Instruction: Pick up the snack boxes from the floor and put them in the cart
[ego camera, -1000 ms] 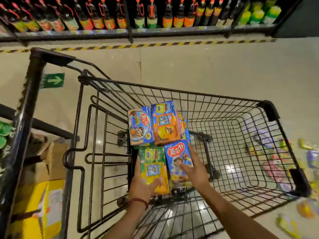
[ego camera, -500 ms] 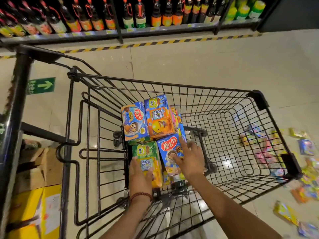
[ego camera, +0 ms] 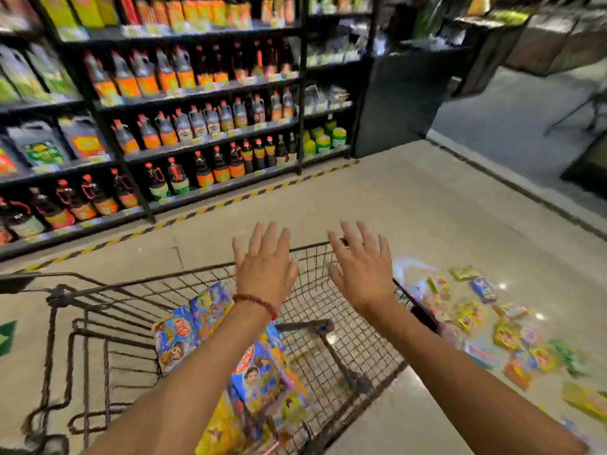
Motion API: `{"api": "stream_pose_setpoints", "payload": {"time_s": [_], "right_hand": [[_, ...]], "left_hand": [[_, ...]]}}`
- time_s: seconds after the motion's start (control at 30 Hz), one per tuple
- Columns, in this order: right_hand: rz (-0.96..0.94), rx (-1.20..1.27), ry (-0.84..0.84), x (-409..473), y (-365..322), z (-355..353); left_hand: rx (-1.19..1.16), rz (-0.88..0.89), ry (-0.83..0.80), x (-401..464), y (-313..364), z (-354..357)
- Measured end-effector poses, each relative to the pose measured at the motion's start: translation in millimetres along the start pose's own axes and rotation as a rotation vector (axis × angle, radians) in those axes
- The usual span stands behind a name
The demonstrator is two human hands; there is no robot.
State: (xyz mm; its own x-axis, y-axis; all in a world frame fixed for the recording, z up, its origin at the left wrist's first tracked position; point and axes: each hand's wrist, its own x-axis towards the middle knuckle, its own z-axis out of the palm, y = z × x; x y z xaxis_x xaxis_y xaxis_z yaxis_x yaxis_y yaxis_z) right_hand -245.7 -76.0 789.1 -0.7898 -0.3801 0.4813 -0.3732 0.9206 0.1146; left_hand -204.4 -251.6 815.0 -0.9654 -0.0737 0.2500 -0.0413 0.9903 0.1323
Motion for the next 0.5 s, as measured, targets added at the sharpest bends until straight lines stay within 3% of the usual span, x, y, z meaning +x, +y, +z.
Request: {"api": "stream_pose_setpoints", "payload": {"time_s": [0.13,0.5], "right_hand": [[0.073,-0.086,0.14,-9.4,77.3,-45.9],[0.338,-0.356,0.199,-148.9,315.0,-146.6]], "left_hand": [[0.074,0.19,0.094,28.3,84.3,-30.6],[-0.008,0.487,0.202,16.6,359.0,-50.4]]}}
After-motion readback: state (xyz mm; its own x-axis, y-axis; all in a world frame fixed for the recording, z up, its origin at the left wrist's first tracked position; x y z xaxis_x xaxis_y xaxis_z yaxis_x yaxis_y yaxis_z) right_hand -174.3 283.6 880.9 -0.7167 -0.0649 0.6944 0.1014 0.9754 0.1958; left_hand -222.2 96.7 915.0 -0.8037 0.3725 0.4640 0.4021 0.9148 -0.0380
